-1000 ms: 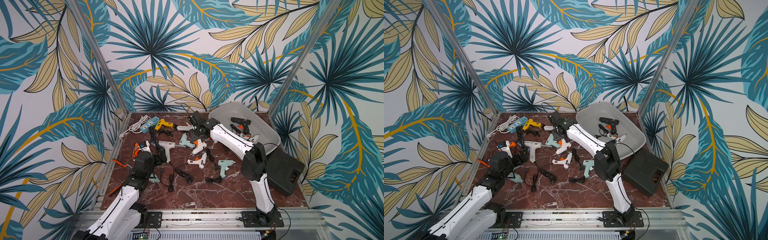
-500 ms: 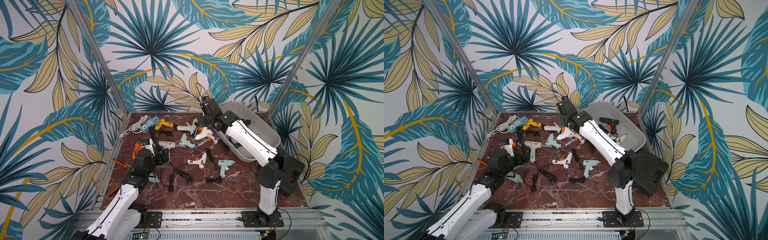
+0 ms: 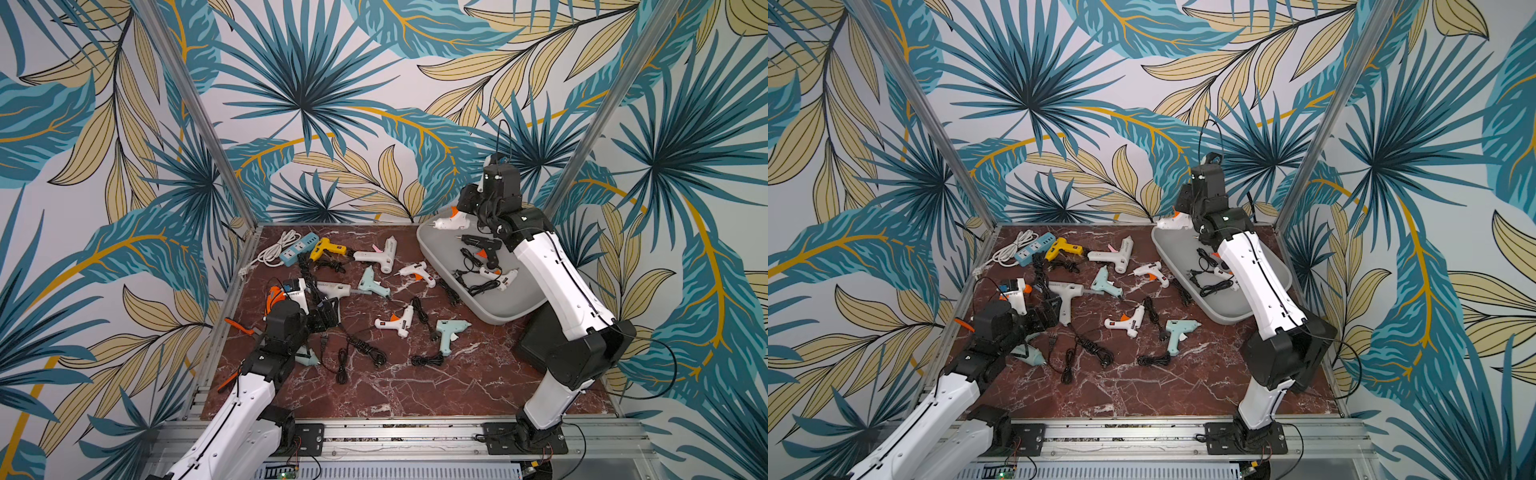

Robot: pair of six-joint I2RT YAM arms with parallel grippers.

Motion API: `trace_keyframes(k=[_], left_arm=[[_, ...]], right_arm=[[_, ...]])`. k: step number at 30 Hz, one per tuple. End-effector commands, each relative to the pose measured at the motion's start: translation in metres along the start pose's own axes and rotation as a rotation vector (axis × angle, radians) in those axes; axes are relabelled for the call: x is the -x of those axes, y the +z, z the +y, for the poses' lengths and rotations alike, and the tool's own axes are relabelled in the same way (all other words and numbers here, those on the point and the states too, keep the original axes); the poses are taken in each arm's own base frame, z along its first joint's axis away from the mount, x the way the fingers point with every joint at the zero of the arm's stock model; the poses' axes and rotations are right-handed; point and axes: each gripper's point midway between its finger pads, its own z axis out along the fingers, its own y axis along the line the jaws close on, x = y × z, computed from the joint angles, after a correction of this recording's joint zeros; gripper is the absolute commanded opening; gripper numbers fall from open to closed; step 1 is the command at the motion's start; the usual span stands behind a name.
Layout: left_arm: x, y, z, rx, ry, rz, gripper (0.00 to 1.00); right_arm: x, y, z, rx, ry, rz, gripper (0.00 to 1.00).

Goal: Put the hot melt glue gun into the storage box
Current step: Place the hot melt adhesive gun in the storage box.

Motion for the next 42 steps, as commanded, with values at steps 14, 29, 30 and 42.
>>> trace_keyframes(k=[14, 29, 30, 42], left_arm=[[-0.005, 0.009, 0.007, 0.034, 0.05, 0.018, 1.0], [-0.012, 0.019, 0.01, 0.035, 0.058, 0.041, 1.0], [-0.012, 0.019, 0.01, 0.037, 0.059, 0.04, 1.0], [-0.013, 0.023, 0.011, 0.034, 0.069, 0.035, 1.0]], right_arm=[[0.004, 0.119, -0.042, -0.177, -0.064, -0.341, 0.0], [-0.086, 0.193, -0.092, -0.231, 0.015, -0.205, 0.0], [-0.091, 0.198, -0.093, -0.23, 0.019, -0.2, 0.0], [-0.142, 0.232, -0.111, -0.222, 0.117, -0.144, 0.02]])
